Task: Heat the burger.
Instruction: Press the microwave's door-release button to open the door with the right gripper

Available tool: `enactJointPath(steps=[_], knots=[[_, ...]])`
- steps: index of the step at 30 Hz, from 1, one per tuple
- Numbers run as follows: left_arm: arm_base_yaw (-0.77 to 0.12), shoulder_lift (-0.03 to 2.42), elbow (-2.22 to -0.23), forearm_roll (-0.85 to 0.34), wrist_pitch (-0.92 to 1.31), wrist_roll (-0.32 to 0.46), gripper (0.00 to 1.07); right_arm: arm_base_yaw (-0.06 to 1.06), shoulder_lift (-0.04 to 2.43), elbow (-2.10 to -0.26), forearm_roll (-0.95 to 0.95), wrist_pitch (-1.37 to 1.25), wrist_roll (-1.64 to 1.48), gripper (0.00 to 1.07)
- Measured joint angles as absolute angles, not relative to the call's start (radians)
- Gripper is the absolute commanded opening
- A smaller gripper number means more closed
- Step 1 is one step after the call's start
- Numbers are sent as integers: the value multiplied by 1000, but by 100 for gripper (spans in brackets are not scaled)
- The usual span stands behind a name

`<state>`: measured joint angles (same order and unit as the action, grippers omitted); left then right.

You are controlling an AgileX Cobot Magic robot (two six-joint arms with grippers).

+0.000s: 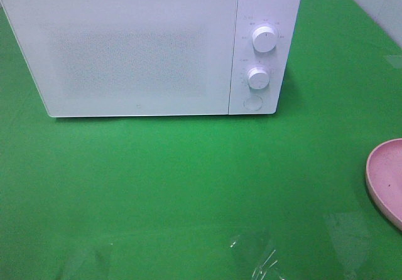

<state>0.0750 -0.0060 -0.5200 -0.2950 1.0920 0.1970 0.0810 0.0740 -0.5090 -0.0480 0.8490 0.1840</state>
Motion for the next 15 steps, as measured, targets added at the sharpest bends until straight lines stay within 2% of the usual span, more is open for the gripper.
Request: enactJointPath(steps=[15], knots=[[75, -6, -520, -295, 1092, 197, 96, 81, 395, -473, -48, 559, 184, 73]])
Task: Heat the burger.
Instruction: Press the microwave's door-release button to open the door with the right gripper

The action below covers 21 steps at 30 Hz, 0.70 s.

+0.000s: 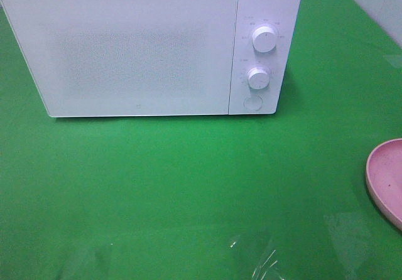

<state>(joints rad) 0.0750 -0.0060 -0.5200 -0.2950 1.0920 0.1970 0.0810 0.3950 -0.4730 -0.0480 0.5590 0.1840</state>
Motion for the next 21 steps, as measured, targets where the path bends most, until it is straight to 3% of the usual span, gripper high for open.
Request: enactJointPath(steps=[21], knots=[[75, -6, -520, -295, 1092, 197, 96, 81, 785, -464, -48, 105, 184, 73]])
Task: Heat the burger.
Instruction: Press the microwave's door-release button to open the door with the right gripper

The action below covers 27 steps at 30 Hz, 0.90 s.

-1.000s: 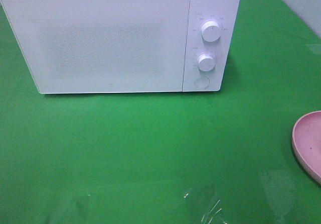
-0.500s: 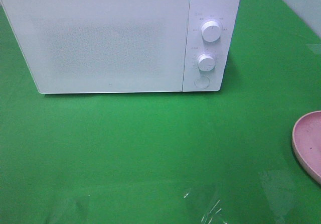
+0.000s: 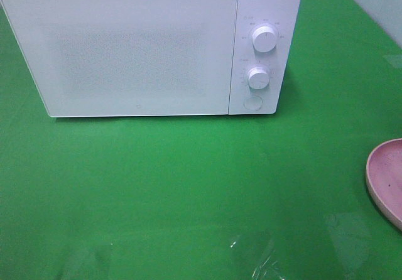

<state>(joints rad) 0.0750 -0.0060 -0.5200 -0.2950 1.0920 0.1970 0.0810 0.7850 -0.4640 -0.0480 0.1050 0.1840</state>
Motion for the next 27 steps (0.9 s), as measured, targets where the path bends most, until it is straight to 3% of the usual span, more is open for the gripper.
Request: enactJointPath(steps=[20, 27], knots=[[75, -6, -520, -295, 1092, 197, 96, 81, 1069, -385, -45, -457, 184, 73], [75, -6, -520, -295, 1092, 197, 96, 124, 1132, -272, 153, -736, 0, 73]])
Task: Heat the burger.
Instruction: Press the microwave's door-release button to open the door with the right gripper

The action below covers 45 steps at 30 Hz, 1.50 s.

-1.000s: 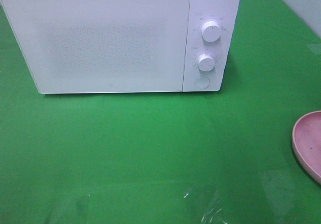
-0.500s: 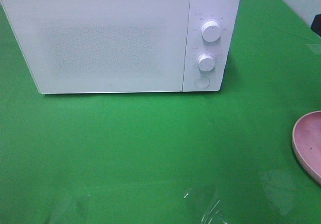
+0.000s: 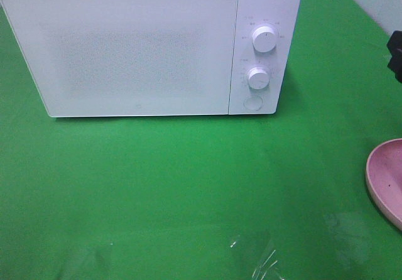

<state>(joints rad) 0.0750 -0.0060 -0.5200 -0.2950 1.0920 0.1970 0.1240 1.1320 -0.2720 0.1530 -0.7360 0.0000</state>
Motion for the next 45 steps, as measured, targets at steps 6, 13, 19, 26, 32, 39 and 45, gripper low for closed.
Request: enactJointPath(steps=[6, 13, 19, 26, 32, 39, 45], knots=[[75, -6, -520, -295, 1091, 197, 96, 282, 1198, -253, 332, -855, -196, 73], [75, -6, -520, -295, 1091, 197, 96, 477, 1349, -253, 496, -997, -290, 73], [75, -6, -520, -295, 1091, 197, 96, 608, 1459, -254, 639, -1124, -310, 73], [75, -6, -520, -295, 1091, 197, 96, 762, 1603, -303, 815, -1203, -312, 73], [75, -6, -520, -295, 1091, 197, 96, 835, 1705, -387, 818, -1204, -312, 72], [75, -6, -520, -295, 1091, 197, 96, 853, 1772, -437, 841, -1204, -312, 72], [75, -6, -520, -295, 1091, 197, 96, 853, 1780, -441, 844, -1204, -264, 68]])
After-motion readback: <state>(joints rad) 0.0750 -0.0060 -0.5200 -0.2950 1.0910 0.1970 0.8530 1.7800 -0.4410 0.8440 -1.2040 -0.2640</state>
